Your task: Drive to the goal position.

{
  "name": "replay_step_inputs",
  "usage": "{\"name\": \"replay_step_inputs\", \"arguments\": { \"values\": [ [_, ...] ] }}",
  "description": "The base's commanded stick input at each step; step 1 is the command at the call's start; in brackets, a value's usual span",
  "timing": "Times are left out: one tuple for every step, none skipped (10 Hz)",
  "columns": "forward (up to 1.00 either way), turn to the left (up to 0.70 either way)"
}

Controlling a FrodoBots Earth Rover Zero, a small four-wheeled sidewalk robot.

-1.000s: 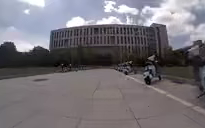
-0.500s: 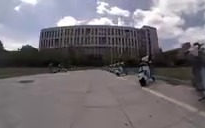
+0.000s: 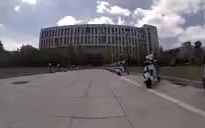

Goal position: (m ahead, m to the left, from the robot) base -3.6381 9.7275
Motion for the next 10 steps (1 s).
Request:
{"name": "replay_step_inputs", "arguments": {
  "values": [
    [0.70,0.00],
    [0.70,0.00],
    [0.70,0.00],
    [0.70,0.00],
    [0.70,0.14],
    [0.70,0.35],
    [0.70,0.10],
    [0.70,0.00],
    [0.70,0.00],
    [0.70,0.00]
  ]
}}
